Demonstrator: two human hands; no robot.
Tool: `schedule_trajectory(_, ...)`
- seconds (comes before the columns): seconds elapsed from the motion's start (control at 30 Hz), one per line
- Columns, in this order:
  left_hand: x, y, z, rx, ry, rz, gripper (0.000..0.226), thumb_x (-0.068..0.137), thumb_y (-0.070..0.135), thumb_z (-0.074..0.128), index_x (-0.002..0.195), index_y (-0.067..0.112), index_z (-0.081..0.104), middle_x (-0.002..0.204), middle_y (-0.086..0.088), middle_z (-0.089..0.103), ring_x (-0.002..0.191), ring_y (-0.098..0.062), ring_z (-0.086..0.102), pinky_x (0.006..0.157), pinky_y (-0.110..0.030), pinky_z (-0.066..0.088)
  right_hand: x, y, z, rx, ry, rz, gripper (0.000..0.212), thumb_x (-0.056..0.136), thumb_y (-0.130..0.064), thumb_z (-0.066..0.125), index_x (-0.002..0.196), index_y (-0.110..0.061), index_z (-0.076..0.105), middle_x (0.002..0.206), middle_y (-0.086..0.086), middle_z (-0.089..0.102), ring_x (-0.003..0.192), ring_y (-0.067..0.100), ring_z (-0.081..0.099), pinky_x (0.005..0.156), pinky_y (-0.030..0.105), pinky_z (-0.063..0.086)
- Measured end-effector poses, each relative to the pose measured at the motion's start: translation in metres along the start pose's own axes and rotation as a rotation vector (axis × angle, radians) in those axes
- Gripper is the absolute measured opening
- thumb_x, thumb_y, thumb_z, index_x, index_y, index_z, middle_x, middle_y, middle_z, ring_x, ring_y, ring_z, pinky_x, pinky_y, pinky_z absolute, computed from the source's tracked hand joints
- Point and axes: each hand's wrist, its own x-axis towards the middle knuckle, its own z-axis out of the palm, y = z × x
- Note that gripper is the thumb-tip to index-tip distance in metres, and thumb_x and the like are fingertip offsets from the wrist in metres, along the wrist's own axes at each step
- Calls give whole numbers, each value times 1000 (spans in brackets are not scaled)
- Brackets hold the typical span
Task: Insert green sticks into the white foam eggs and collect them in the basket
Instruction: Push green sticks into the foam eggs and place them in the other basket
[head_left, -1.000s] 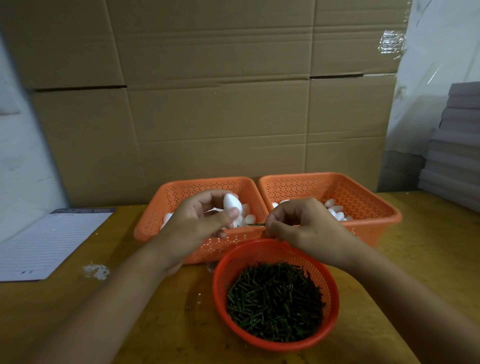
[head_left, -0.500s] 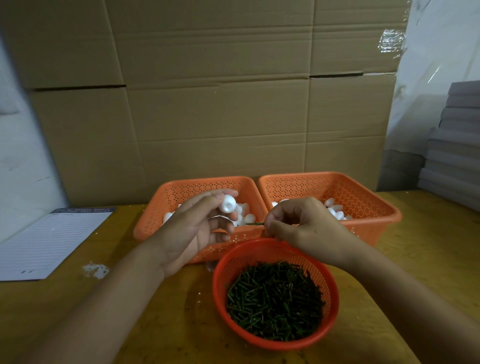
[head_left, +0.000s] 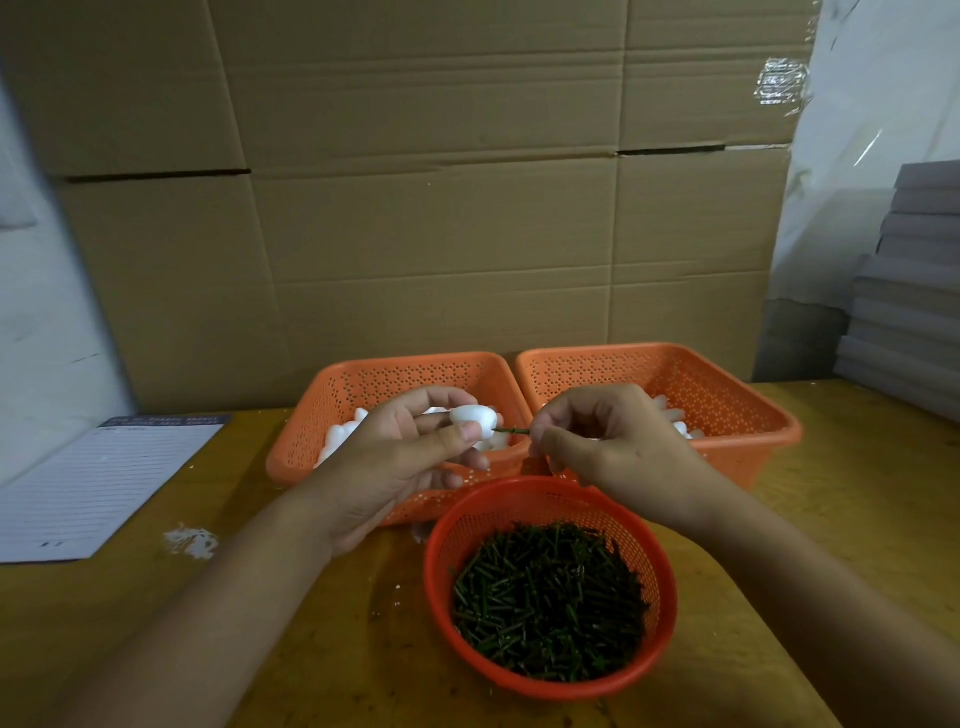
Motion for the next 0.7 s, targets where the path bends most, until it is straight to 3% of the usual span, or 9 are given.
schedule_trajectory(0.2,-2,2,2,3,-3,5,22,77,31,83,98,33,74,111,-9,75,89,-16,71,69,-23,56,0,2,1,-8,9,-12,17,91,-12,67,76,-15,74,66,2,69,54,7,57,56,30,46)
schedule_trajectory(0.37,-2,0,7,50,-6,16,19,78,27,82,93,33,73,106,-6,76,88,-16,70,68,-23,55,1,3,7,-15,17,-41,18,90,-12,67,74,-15,73,71,9,71,69,31,65,63,46,52)
schedule_trajectory(0.7,-3,2,11,47,-4,11,26,69,33,84,92,32,72,105,-8,76,88,-17,71,68,-23,55,0,2,8,-24,29,-19,18,90,-13,67,73,-17,74,72,10,71,70,34,64,64,50,51)
